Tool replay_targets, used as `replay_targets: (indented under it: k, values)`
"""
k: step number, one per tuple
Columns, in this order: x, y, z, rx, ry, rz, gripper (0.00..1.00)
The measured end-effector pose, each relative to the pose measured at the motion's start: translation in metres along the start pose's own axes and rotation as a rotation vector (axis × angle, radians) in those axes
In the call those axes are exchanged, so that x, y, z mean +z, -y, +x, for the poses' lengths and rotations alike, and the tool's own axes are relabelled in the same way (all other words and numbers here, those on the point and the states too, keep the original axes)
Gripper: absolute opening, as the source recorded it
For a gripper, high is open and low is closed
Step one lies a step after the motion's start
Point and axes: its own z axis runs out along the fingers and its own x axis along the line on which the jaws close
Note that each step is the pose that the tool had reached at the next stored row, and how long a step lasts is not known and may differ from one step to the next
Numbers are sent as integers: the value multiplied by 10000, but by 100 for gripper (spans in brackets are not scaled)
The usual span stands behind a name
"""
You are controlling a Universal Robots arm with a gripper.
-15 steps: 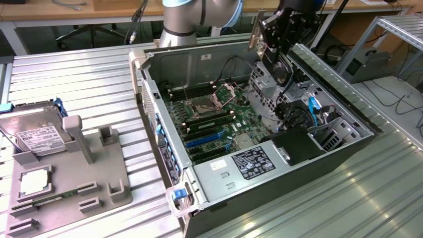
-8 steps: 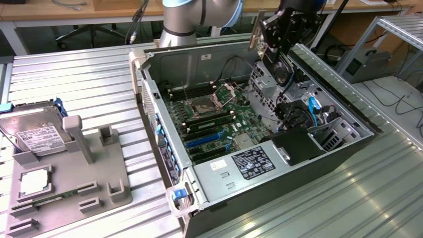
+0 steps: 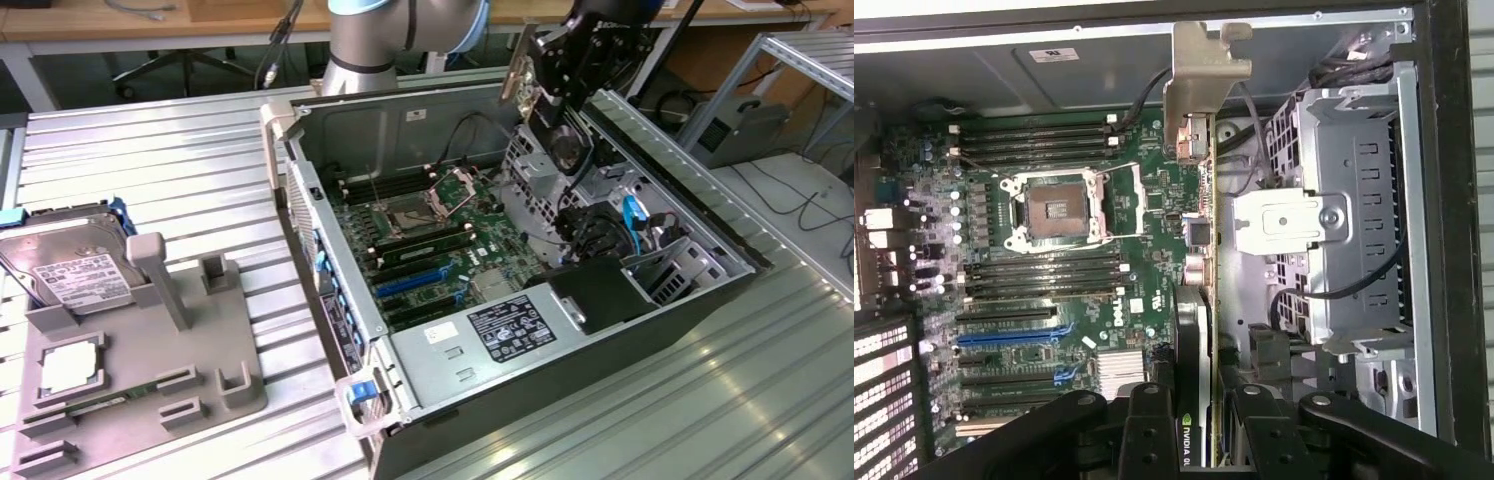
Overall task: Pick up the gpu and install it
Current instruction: 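Pick up the gpu and move the gpu toward the slot, then insert the gpu into the slot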
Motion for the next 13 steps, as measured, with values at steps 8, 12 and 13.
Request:
replay_targets:
  k: [8,12,13]
  values:
    - [4,-1,-17,-375,-22,-7,27]
    - [4,-1,-17,-377,-23,-8,27]
    - [4,-1,-17,-377,-22,-8,27]
